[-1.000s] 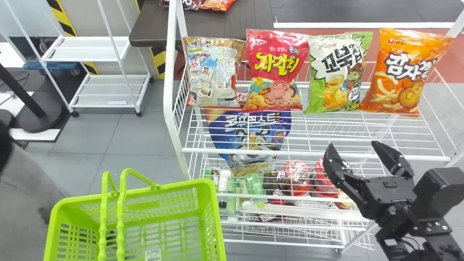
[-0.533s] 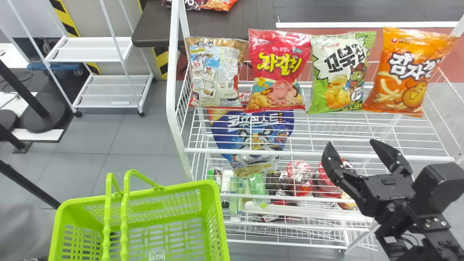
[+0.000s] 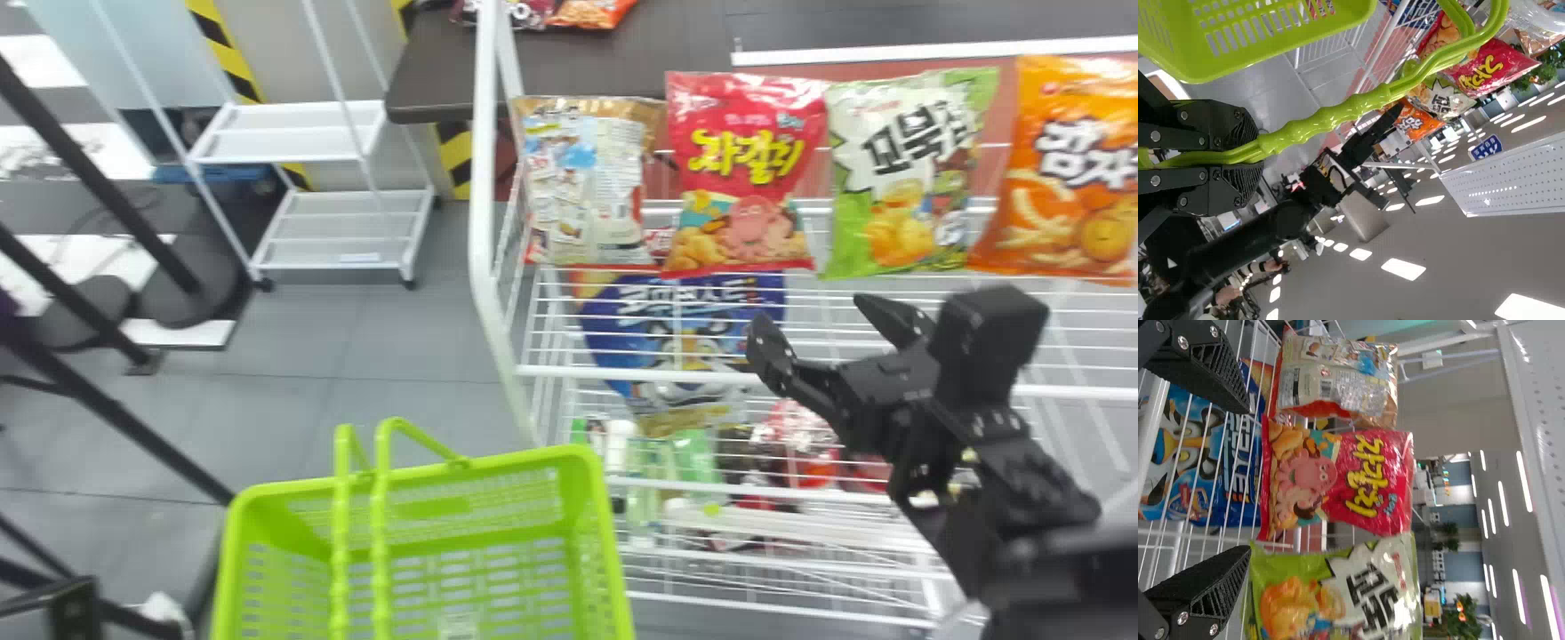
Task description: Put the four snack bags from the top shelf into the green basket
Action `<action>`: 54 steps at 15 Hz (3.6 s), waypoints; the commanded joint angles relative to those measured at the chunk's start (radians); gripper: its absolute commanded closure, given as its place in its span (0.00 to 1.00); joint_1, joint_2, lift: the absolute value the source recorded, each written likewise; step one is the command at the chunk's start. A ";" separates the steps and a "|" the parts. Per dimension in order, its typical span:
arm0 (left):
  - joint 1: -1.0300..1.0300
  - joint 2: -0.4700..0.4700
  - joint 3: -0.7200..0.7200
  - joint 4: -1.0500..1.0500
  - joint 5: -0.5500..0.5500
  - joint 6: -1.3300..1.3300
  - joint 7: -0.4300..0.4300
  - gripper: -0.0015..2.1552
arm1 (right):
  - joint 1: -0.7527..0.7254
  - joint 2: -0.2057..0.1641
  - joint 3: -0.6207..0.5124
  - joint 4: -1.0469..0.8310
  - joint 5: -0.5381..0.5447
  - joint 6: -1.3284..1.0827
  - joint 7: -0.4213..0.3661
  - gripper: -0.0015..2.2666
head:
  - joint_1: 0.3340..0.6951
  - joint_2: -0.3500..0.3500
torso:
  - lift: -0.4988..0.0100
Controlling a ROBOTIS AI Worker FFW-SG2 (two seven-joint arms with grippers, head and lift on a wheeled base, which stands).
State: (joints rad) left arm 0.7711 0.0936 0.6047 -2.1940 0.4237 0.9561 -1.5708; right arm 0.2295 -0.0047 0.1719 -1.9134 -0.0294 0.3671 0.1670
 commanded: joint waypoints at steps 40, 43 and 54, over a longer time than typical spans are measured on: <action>0.027 0.003 0.078 0.037 0.050 -0.021 -0.010 1.00 | -0.642 0.006 0.432 0.675 -0.004 -0.043 0.005 0.99 | 1.00 1.00 | 0.98; 0.025 0.005 0.081 0.042 0.052 -0.024 -0.010 1.00 | -0.498 0.006 0.337 0.456 0.111 0.068 0.002 0.99 | 1.00 1.00 | 0.98; -0.015 0.018 0.075 0.057 0.050 -0.021 -0.010 1.00 | 0.100 -0.069 0.184 -0.343 0.075 0.184 0.016 0.99 | 1.00 1.00 | 0.98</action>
State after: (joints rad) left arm 0.7656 0.1089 0.6823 -2.1373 0.4752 0.9329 -1.5708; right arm 0.2317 -0.0406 0.3782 -2.1659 0.0503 0.5444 0.1820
